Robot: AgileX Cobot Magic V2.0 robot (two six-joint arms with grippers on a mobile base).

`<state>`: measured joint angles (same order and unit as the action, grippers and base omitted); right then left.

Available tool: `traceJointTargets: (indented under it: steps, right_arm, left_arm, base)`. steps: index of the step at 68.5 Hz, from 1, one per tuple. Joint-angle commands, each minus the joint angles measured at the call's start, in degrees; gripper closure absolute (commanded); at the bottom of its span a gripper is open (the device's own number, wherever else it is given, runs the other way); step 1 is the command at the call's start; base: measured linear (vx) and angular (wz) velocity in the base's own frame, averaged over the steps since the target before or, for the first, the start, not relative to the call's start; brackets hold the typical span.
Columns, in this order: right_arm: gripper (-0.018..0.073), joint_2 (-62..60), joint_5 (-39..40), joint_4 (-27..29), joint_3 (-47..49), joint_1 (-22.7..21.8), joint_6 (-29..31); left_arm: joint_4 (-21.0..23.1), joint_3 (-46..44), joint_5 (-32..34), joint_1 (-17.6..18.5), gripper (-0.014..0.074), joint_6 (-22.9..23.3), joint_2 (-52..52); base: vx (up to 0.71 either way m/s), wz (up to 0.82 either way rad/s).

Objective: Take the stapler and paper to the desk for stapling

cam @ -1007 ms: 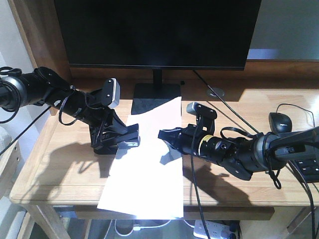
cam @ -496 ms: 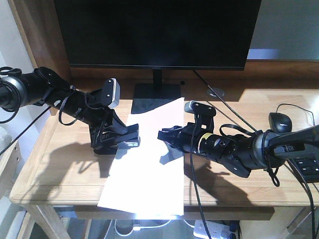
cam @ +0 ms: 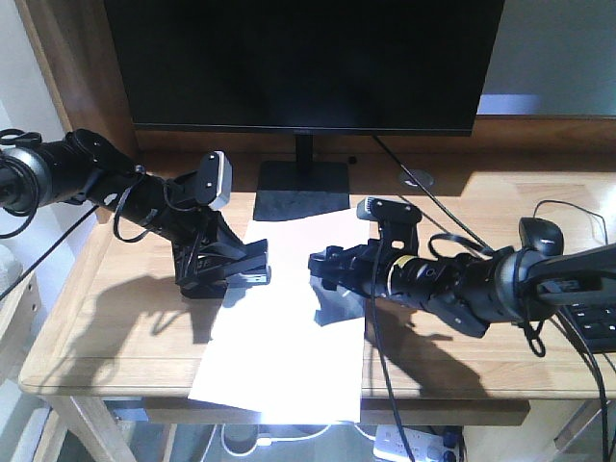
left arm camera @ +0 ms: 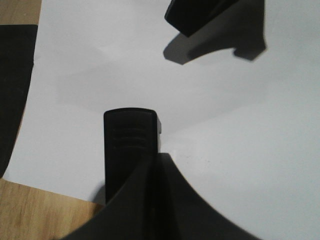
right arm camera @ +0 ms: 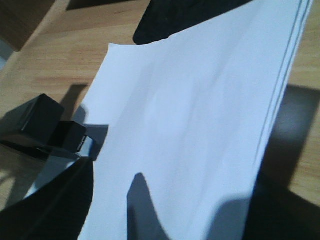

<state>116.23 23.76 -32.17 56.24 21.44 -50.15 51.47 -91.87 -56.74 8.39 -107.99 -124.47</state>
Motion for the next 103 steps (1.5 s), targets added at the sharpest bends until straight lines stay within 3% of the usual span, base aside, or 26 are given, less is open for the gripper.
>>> traceJointTargets:
  steps: [1, 23, 40, 76, 93, 103]
  right_arm:
    - [0.0028, -5.9, -2.7, 0.0, 1.4, -0.3, 5.4]
    - [0.0028, -16.8, -17.4, 0.0, 1.4, -0.3, 14.9]
    - [0.0032, -29.0, -27.6, -0.5, 1.4, -0.3, 18.6]
    - [0.0032, -59.4, -45.0, -3.3, 1.2, -0.3, 19.4]
    - [0.0032, -71.5, -52.8, -1.2, 1.1, -0.3, 22.2]
    - [0.0032, -79.2, -52.1, -1.2, -3.2, -0.3, 24.0]
  left_arm:
    - [3.1, -1.4, -0.9, 0.0, 0.0603, 0.5, 3.5]
    - [3.1, -1.4, -0.9, 0.0, 0.0603, 0.5, 3.5]
    - [3.1, -1.4, -0.9, 0.0, 0.0603, 0.5, 3.5]
    - [3.1, -1.4, -0.9, 0.0, 0.0603, 0.5, 3.5]
    - [3.1, -1.4, -0.9, 0.0, 0.0603, 0.5, 3.5]
    - [3.1, -1.4, -0.9, 0.0, 0.0603, 0.5, 3.5]
  base:
    - [0.0, 0.0]
    - [0.0, 0.0]
    - [0.0, 0.0]
    - [0.0, 0.0]
    - [0.0, 0.0]
    - [0.0, 0.0]
